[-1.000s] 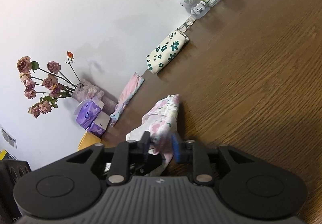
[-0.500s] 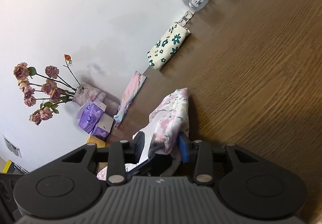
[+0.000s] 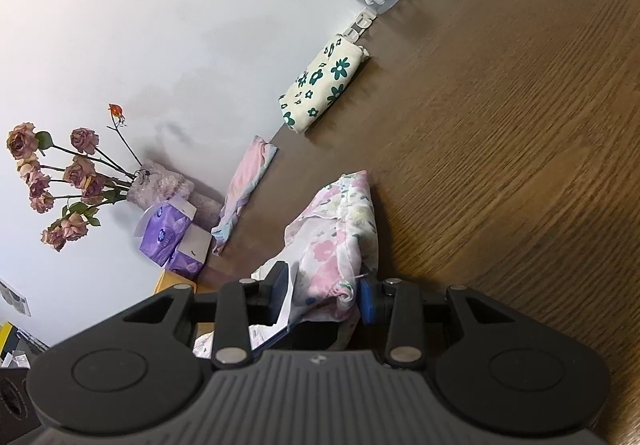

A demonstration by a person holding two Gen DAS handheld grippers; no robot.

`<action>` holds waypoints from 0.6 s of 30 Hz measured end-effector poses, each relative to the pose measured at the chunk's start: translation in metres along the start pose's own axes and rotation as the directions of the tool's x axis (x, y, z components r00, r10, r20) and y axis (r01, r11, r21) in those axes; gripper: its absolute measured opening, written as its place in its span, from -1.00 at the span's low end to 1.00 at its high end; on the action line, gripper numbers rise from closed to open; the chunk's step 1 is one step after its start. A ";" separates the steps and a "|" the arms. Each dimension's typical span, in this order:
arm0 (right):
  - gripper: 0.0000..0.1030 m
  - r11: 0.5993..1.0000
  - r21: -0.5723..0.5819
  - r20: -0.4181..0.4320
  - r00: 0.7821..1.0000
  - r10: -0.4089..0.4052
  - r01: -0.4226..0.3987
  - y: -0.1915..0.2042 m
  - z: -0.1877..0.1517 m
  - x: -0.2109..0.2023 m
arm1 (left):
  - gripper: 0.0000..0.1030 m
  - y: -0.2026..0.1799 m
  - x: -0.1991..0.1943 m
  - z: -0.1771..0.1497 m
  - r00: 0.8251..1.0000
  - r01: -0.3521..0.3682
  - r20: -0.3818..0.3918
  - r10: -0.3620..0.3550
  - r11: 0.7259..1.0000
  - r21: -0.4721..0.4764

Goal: Fold clothes

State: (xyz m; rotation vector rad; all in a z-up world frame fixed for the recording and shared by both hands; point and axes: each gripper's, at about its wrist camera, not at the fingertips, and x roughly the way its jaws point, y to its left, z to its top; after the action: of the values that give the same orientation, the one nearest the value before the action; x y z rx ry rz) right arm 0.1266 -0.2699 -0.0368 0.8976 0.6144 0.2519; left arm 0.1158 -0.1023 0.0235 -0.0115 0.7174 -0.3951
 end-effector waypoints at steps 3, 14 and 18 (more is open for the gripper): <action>-0.29 1.000 -0.001 0.000 1.000 -0.003 0.003 0.001 0.000 0.002 | -0.91 0.001 0.000 0.000 1.000 0.004 0.000 -0.004 1.000 -0.004; -0.29 1.000 -0.001 -0.009 1.000 -0.012 0.012 -0.001 -0.001 0.005 | -0.91 0.003 0.000 0.000 1.000 0.017 0.000 -0.017 1.000 -0.015; -0.29 1.000 0.007 -0.012 1.000 -0.019 0.019 -0.001 0.000 0.007 | -0.91 0.003 0.000 -0.001 1.000 0.021 0.002 -0.021 1.000 -0.012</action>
State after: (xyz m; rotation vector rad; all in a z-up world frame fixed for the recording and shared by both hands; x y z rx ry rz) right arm 0.1324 -0.2672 -0.0406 0.8970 0.6349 0.2382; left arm 0.1160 -0.0995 0.0221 -0.0304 0.7178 -0.4108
